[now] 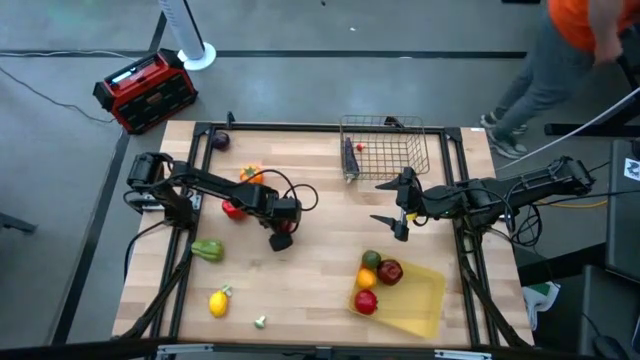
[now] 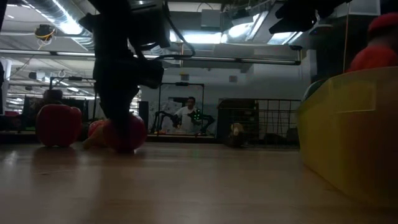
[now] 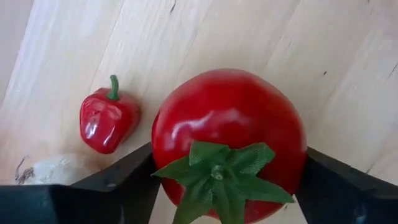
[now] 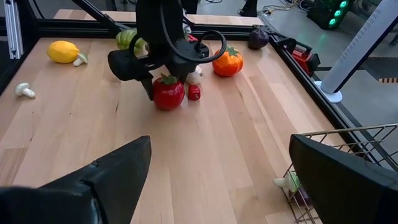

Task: Sort produce into baskets
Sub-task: Put the red tomato into the yellow bin

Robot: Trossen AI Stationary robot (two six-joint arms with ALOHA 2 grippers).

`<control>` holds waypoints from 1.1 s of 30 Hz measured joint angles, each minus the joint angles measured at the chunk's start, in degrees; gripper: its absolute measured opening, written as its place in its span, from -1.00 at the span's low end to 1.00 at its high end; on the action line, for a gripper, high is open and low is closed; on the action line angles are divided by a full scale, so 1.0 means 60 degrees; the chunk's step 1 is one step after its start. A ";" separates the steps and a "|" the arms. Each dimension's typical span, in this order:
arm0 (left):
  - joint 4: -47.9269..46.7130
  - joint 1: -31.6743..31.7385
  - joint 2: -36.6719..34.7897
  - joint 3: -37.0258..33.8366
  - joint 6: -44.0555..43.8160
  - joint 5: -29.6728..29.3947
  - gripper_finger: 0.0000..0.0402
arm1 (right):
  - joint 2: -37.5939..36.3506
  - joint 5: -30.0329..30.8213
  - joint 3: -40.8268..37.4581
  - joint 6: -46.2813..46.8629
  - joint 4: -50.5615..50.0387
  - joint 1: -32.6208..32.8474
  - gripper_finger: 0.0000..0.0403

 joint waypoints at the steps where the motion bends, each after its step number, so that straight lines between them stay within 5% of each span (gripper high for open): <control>1: 0.0127 0.0000 -0.0002 0.0000 -0.0062 0.0004 0.46 | 0.0002 -0.0002 0.0000 0.0000 0.0000 0.0001 0.87; 13: 0.2734 -0.0015 -0.0002 0.0929 -0.0404 0.0787 0.50 | 0.0000 0.0000 0.0000 0.0000 0.0000 0.0003 0.87; 24: 0.7840 -0.0252 0.0133 0.1085 -0.0845 0.0770 0.51 | 0.0000 -0.0019 0.0000 0.0004 0.0252 0.0002 0.87; 33: 1.1140 -0.1567 0.1557 0.1104 -0.1202 0.0754 0.51 | 0.0000 -0.0216 0.0000 0.0015 0.0280 -0.0001 0.87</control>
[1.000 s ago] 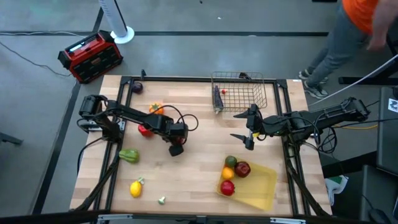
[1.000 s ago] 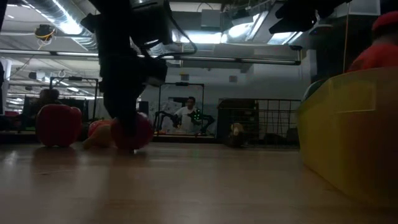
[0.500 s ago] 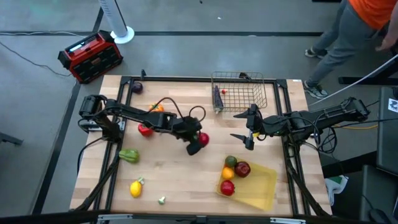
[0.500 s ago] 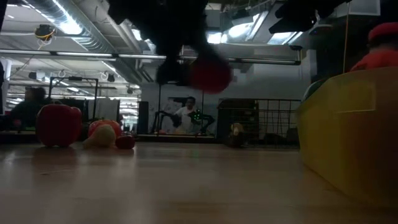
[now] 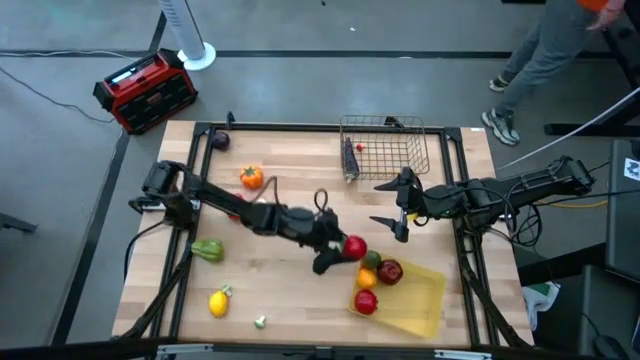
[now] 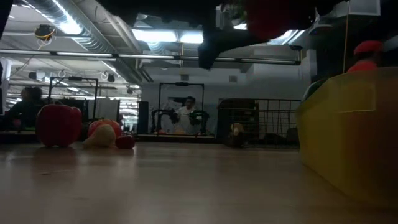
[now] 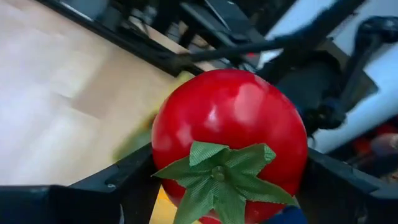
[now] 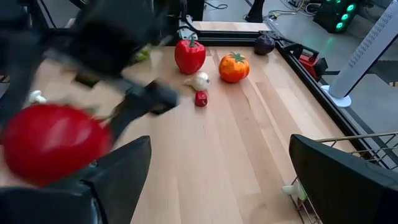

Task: Sort produce into baskets
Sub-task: Put the red tomato into the yellow bin

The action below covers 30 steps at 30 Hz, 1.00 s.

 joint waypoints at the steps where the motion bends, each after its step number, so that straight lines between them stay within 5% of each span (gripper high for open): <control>1: 0.0242 -0.0142 0.0224 0.0055 -0.0070 0.0000 0.51 | 0.0000 0.0052 0.0000 -0.0004 0.0000 0.0004 0.87; 15: 0.0470 -0.1057 0.3356 0.2777 0.0024 0.0051 0.52 | 0.0000 0.0122 0.0000 -0.0004 -0.0011 0.0003 0.87; 30: 0.0400 -0.0953 0.3566 0.2943 0.0065 0.0080 0.75 | 0.0000 0.0121 0.0000 -0.0004 -0.0033 0.0000 0.87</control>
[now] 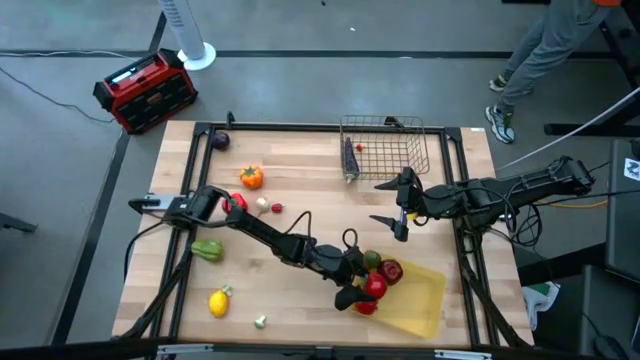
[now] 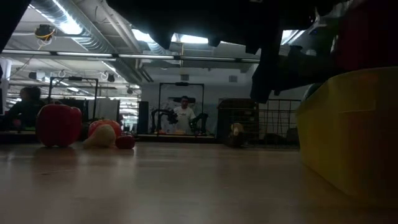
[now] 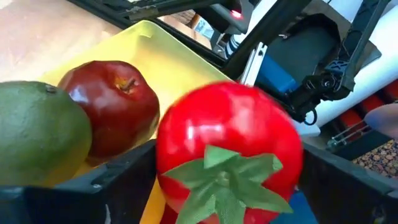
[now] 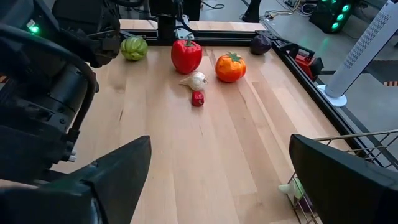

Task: Sort produce into baskets
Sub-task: Put the red tomato into the yellow bin, then put the green mushroom into the wire basket

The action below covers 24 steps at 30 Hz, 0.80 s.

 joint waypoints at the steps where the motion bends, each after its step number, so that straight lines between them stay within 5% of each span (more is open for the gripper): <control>1: -0.0103 0.0000 0.0000 0.0000 0.0000 0.0000 0.78 | 0.0000 0.0000 0.0000 0.0000 0.0000 0.0002 0.87; 8: -0.0511 0.0091 -0.0038 0.0000 -0.0148 0.0185 0.96 | 0.0000 -0.0004 0.0000 0.0000 -0.0007 0.0002 0.87; 17: -0.1659 0.0701 -0.0771 -0.0007 0.0207 0.2040 0.95 | 0.0000 -0.0004 0.0000 -0.0004 -0.0061 0.0000 0.87; 24: -0.4010 0.0900 -0.1691 -0.0011 0.0044 0.3679 0.95 | 0.0000 -0.0004 0.0000 -0.0004 -0.0144 0.0001 0.87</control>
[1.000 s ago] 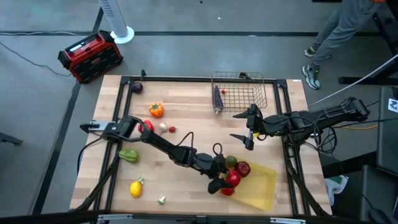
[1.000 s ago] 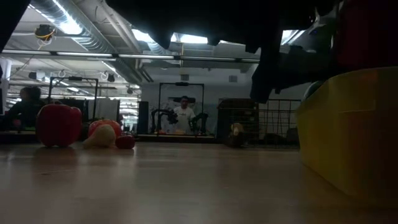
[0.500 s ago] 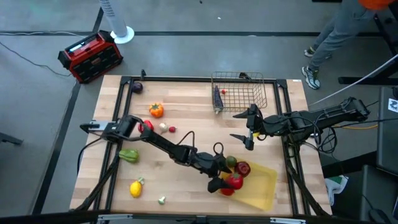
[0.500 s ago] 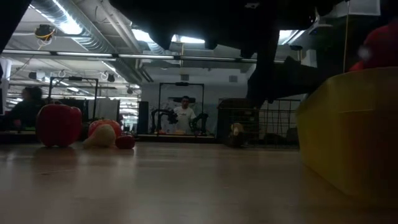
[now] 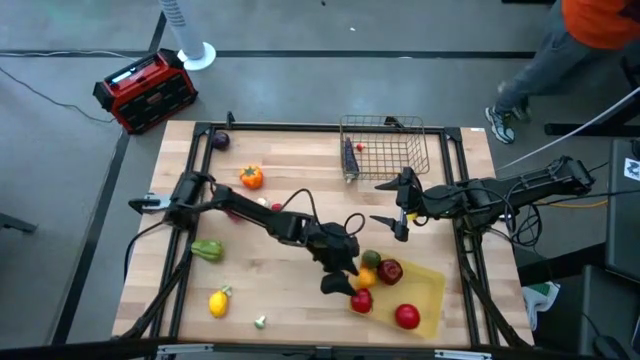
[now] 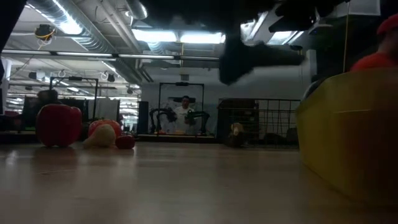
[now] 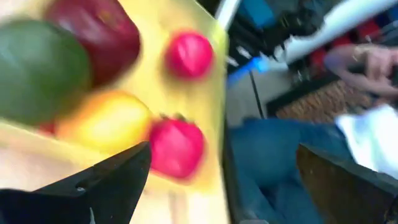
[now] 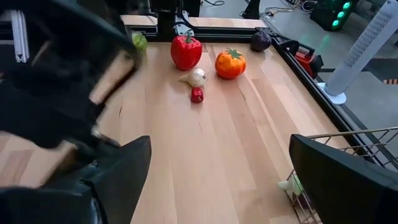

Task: Sort produce into baskets
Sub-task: Put the green mushroom into the wire basket

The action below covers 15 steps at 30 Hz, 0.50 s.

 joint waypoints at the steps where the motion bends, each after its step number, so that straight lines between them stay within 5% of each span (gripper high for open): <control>1: -0.0373 -0.0036 -0.0139 0.0000 -0.0060 0.0206 0.95 | 0.0000 -0.0002 0.0000 0.0000 -0.0029 0.0001 0.87; 15: -0.5864 -0.1362 -0.1230 0.0004 -0.2683 0.0460 0.95 | 0.0000 -0.0004 0.0000 0.0000 -0.0120 0.0003 0.87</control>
